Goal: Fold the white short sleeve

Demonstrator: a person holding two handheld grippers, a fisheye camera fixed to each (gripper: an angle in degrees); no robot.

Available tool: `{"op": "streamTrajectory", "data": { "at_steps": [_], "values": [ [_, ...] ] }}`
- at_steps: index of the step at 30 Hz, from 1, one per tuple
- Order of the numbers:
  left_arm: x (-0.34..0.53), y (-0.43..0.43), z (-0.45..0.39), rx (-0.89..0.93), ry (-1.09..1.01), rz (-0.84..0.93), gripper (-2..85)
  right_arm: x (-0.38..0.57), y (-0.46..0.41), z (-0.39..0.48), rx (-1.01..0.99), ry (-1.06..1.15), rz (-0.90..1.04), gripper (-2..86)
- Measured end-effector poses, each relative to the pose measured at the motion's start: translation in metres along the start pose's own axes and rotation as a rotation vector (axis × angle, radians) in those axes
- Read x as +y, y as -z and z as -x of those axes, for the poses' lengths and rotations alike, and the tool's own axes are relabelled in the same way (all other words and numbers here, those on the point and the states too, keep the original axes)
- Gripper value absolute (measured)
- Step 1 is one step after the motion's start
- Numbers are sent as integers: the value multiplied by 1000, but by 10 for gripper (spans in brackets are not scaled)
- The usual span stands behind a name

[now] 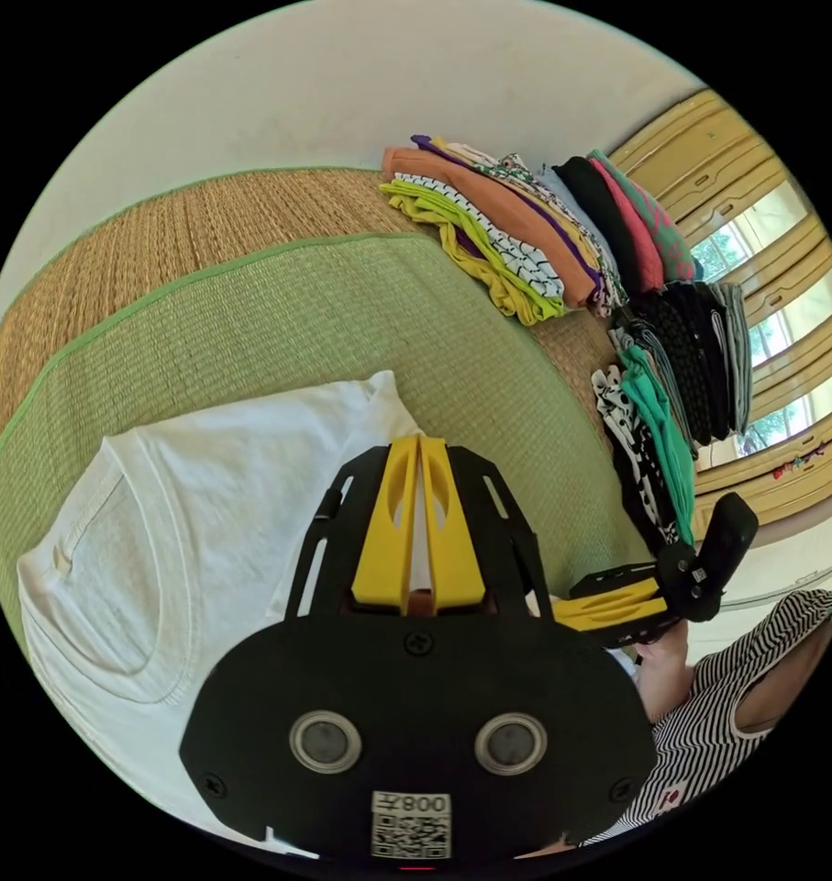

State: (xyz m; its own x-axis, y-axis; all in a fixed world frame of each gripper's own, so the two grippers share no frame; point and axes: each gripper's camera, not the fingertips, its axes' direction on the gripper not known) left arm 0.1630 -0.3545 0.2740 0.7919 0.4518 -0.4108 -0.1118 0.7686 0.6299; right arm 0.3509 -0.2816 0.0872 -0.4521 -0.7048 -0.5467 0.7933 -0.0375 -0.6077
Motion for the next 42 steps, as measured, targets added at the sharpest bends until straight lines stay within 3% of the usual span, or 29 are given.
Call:
{"op": "streamTrajectory", "data": {
  "at_steps": [7, 11, 17, 20, 25, 29, 36, 42],
  "values": [
    [64, 30, -12, 114, -38, -56, 1, -1, 1, 6, -14, 13, -16, 0],
    [105, 11, -18, 62, -68, 73, 1, -3, 0, 11, -20, 4, -24, 0],
    [157, 42, -14, 96, -68, -21, 1, -6, -1, 24, 26, 7, -43, 0],
    [190, 32, -8, 56, -45, 92, 1, -9, -13, 29, 19, -6, -18, 0],
    [242, 66, 5, 120, 24, -74, 2, -15, -23, 47, 64, 27, -11, 0],
    [288, 59, 20, 60, 46, 65, 2, -17, -29, 56, 47, 23, -30, 0],
    [397, 144, 47, 154, 138, -136, 5, -16, -23, 70, 51, -18, -92, 1],
    [570, 242, 115, -43, 520, -364, 28, -18, -8, 81, -78, -128, -189, 0]
  ]
}}
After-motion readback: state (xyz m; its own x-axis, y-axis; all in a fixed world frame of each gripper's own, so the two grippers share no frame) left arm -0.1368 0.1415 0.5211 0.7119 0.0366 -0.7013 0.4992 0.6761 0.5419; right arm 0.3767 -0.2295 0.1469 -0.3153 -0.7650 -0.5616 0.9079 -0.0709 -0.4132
